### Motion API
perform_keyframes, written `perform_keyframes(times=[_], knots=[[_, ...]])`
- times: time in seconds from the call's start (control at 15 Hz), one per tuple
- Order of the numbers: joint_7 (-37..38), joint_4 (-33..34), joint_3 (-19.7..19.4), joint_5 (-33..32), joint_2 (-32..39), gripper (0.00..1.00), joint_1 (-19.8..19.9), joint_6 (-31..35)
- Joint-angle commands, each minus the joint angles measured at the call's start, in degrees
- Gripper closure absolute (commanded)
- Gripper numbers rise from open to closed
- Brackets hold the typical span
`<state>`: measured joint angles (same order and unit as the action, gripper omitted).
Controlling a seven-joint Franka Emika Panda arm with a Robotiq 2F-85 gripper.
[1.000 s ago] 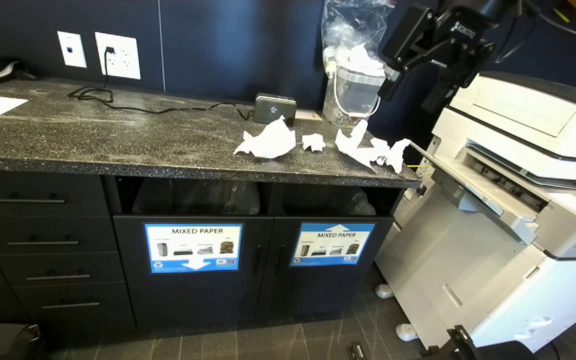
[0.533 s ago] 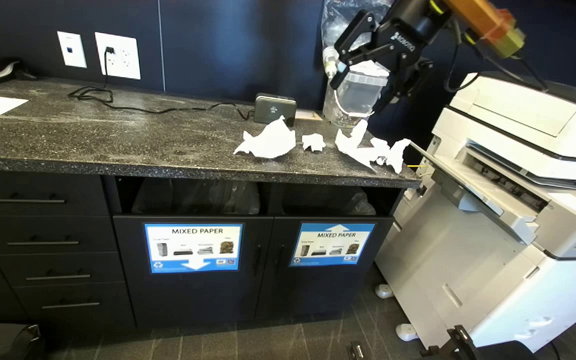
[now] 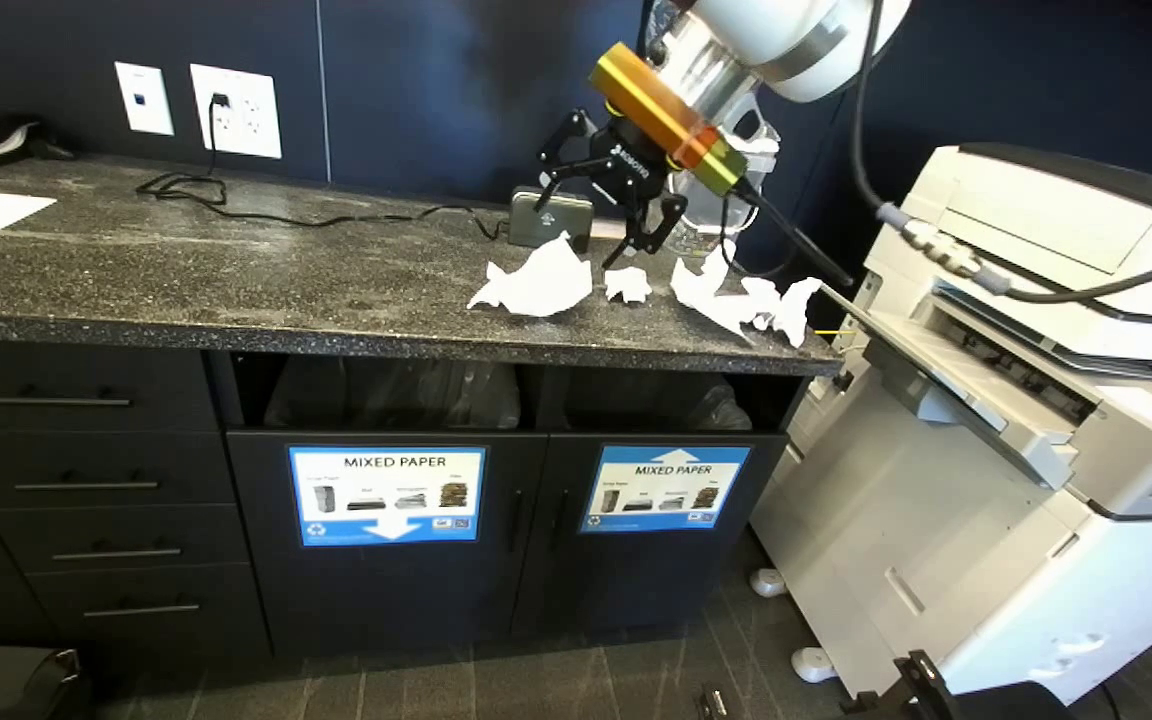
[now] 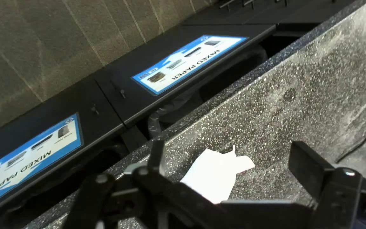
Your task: Throw some of the papers on the countertop into the trash can on the right
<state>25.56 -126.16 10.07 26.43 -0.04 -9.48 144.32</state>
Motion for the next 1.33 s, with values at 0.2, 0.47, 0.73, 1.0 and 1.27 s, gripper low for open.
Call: perform_keyframes(times=[0.2,0.47,0.73,1.0,1.27], knots=[[17.5,14.7,-1.9,0.2,14.7,0.0,-0.5,4.5],[29.5,20.2,-4.2,-1.1,21.0,0.0,-1.6,7.0],[44.0,23.9,-7.0,-3.6,25.9,0.0,-4.0,9.0],[57.8,27.3,-11.1,-9.3,30.3,0.0,-7.7,11.4],[69.0,30.6,-17.5,-22.4,33.8,0.0,-13.8,9.2]])
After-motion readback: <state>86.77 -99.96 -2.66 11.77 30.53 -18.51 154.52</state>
